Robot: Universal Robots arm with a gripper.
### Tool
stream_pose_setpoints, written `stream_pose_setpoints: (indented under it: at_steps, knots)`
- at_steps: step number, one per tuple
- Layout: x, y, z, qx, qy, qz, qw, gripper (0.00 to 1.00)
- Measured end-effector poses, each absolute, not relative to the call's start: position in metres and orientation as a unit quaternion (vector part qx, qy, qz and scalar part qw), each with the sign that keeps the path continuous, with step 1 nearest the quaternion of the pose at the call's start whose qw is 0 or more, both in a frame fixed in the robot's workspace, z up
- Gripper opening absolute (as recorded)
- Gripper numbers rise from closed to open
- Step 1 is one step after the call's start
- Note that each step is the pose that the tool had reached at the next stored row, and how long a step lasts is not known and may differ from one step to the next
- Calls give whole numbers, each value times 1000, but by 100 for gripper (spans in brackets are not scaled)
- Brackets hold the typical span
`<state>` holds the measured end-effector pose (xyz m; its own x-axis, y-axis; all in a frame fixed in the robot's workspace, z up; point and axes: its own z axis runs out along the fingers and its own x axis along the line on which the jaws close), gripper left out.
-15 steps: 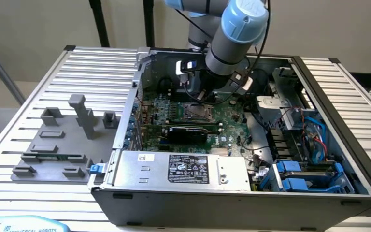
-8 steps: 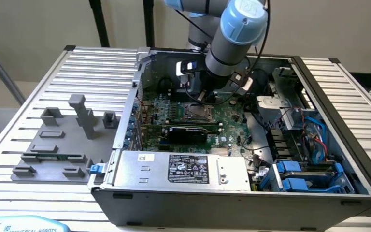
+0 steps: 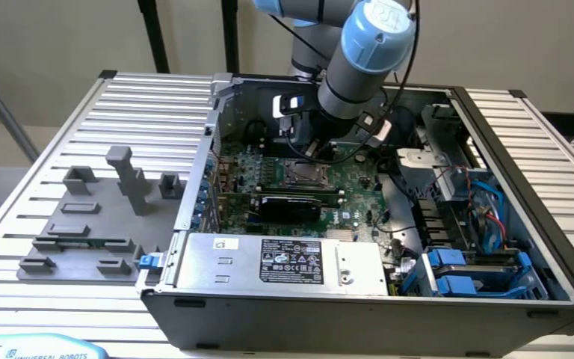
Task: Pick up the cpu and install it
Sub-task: 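Install the first cpu locking lever, then install the second cpu locking lever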
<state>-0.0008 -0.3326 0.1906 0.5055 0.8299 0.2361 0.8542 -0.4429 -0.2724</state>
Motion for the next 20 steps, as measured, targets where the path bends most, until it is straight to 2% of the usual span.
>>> stream_pose_setpoints:
  at_steps: [20]
  knots:
    - [-3, -358, 207, -849, -495, -31, 182, 11]
